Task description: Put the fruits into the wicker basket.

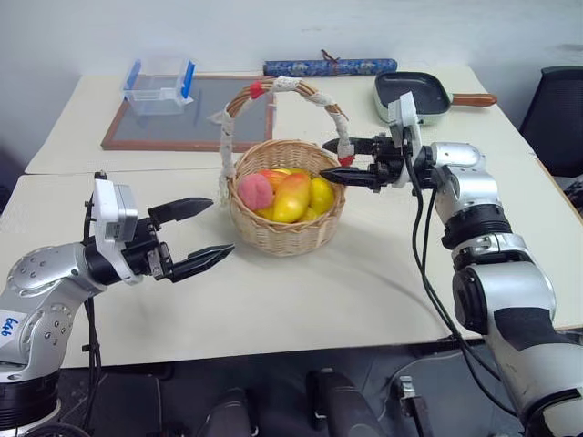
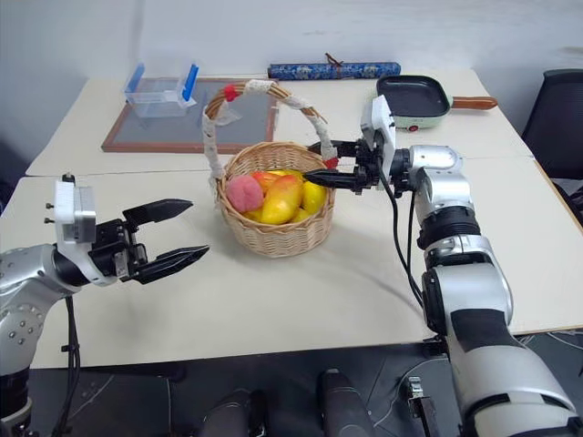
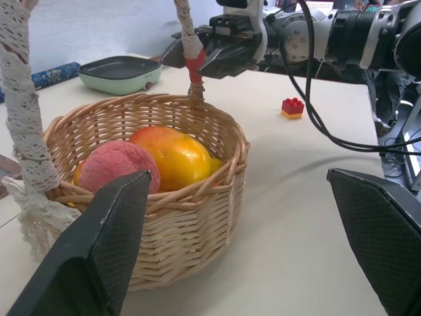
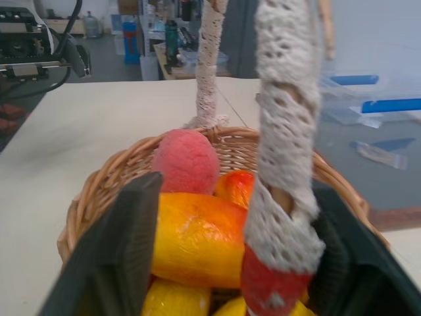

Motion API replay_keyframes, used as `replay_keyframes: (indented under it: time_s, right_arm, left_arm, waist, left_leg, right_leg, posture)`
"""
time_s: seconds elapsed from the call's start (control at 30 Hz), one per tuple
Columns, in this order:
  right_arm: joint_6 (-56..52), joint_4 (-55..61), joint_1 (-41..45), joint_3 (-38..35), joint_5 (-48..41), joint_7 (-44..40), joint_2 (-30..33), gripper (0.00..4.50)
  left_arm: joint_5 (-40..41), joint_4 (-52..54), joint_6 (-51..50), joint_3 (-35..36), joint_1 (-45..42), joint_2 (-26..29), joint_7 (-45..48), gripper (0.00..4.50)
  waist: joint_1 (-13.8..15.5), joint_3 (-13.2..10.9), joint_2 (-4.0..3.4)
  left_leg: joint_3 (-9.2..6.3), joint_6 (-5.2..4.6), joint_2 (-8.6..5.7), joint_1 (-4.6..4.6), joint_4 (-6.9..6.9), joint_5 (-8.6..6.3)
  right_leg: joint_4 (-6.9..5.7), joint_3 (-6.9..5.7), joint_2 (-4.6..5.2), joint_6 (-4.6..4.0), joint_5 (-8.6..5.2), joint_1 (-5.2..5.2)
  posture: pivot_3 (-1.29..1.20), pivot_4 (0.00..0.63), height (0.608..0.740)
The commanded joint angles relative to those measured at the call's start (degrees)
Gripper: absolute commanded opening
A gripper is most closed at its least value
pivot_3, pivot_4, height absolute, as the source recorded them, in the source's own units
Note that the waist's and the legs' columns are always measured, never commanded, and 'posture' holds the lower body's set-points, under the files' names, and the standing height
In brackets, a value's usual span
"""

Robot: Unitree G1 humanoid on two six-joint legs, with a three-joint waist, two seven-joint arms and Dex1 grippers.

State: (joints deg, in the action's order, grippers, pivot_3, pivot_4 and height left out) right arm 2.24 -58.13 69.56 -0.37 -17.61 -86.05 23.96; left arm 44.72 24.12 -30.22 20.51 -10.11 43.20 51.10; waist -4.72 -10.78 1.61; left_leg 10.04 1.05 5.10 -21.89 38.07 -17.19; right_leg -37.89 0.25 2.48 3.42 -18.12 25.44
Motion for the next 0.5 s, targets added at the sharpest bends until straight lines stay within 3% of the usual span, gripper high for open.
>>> replay_keyframes:
  time_s: [0.03, 0.17, 0.37, 0.5]
  right_arm:
    - [-3.23, 1.80, 0.46, -0.05, 0.11, -5.00, 1.30, 1.49]
    - [-6.67, 6.73, -3.14, -0.69, -0.62, -5.42, 3.04, 0.23]
    - [-16.46, 33.79, -18.58, -9.34, -8.11, 6.72, 9.23, 0.22]
    - [-24.31, 53.22, -29.38, -20.56, -14.97, 23.30, 9.70, 0.22]
  left_arm:
    - [0.31, 1.98, 1.13, 2.05, 0.90, 0.49, -0.52, 4.50]
    - [-1.22, 1.11, 3.12, 2.05, 1.18, 0.05, -0.91, 4.50]
    - [-1.64, -0.88, 4.75, -1.29, -1.27, -1.79, -0.15, 4.50]
    - [-1.91, -4.59, 5.23, -3.67, -5.72, -2.40, 1.32, 4.50]
  waist:
    - [-0.13, 0.00, 0.00]
    - [-0.15, 0.00, 0.00]
    - [1.10, 0.00, 0.00]
    - [1.60, 0.00, 0.00]
  left_leg:
    - [0.02, -0.01, -0.01, -0.01, 0.01, -0.01]
    - [0.00, -0.01, 0.02, -0.01, 0.00, -0.01]
    - [-0.24, 0.00, -0.06, -0.17, 0.05, -0.01]
    - [-0.17, 0.00, -0.20, -0.19, 0.12, -0.01]
  right_leg:
    - [0.00, 0.01, 0.02, 0.00, 0.00, 0.00]
    - [-0.02, -0.02, 0.00, 0.00, 0.00, 0.00]
    - [0.02, -0.05, 0.04, 0.02, 0.01, 0.01]
    - [0.06, 0.00, 0.00, 0.02, 0.01, 0.02]
  posture:
    - [0.00, 0.150, 0.740]
    - [0.00, 0.150, 0.740]
    - [0.00, 0.150, 0.740]
    - [0.00, 0.150, 0.740]
